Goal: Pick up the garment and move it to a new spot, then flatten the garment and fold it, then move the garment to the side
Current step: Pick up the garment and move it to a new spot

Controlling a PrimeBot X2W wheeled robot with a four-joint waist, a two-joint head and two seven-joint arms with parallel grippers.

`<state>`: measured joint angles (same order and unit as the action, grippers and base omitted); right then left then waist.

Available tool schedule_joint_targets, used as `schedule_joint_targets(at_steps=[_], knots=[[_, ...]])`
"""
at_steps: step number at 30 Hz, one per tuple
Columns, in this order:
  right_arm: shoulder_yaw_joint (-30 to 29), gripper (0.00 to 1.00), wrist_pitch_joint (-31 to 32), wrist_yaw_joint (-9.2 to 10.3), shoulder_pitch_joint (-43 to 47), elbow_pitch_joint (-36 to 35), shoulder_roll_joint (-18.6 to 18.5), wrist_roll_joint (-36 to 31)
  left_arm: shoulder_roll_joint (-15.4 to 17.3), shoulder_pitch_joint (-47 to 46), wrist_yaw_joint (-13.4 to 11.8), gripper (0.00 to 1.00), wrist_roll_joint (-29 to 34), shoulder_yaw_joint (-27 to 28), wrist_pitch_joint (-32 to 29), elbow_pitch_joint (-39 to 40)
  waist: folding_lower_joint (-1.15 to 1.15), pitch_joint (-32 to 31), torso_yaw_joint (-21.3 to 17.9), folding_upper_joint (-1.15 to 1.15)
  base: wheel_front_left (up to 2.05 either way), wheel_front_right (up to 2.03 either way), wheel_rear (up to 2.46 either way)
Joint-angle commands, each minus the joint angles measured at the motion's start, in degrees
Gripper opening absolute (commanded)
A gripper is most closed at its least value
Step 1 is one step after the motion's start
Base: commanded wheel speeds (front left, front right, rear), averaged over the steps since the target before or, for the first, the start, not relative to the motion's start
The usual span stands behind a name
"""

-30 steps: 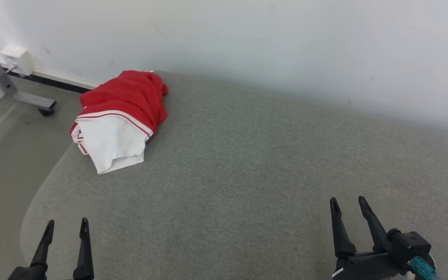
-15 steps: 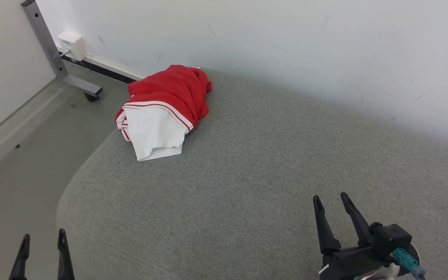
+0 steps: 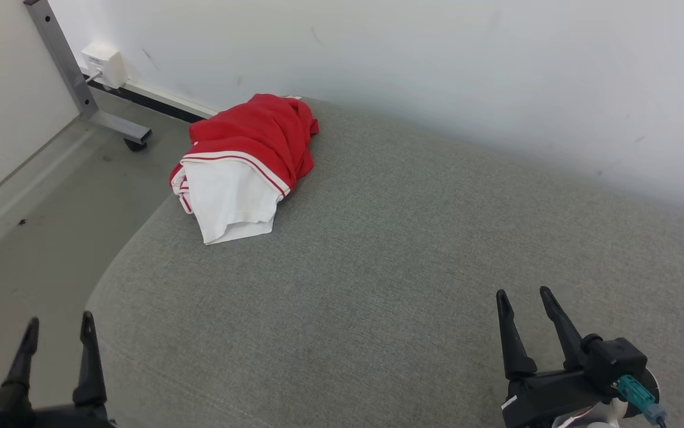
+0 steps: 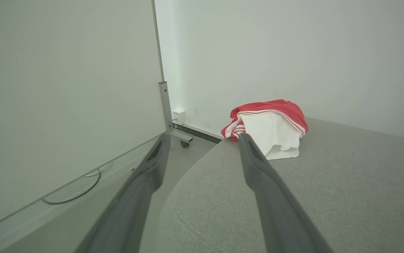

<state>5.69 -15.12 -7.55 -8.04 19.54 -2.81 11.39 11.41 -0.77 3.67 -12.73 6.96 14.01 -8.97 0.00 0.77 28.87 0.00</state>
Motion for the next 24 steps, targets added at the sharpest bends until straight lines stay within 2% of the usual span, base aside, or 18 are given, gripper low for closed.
schedule_joint_targets(at_steps=[1,7,14,24], knots=[[-0.77,1.0,-0.07,0.12,0.79,-1.06,-0.15,-0.51,0.87,-2.43,0.53,1.0,-0.28,-0.41,-0.4,-0.57,0.0,0.5,-0.53,0.0,0.0,0.0,0.0],[-2.41,1.0,-0.07,0.12,-0.08,-3.04,-0.19,-3.64,3.84,-12.1,2.3,1.0,-3.18,-0.49,-1.27,-3.41,0.0,5.24,-6.19,0.0,0.0,0.0,0.0],[-5.14,1.0,-0.06,0.12,-3.0,-6.71,-1.53,-6.39,7.78,-25.4,3.15,1.0,-5.97,-0.55,-2.0,-7.25,0.0,13.47,-13.46,0.0,0.0,0.0,0.0],[-9.74,1.0,-0.06,0.12,-5.15,-12.03,-2.2,-8.28,14.93,-43.32,3.83,1.0,-10.65,-1.52,-3.68,-18.05,0.0,22.42,-20.96,0.0,0.0,0.0,0.0]])
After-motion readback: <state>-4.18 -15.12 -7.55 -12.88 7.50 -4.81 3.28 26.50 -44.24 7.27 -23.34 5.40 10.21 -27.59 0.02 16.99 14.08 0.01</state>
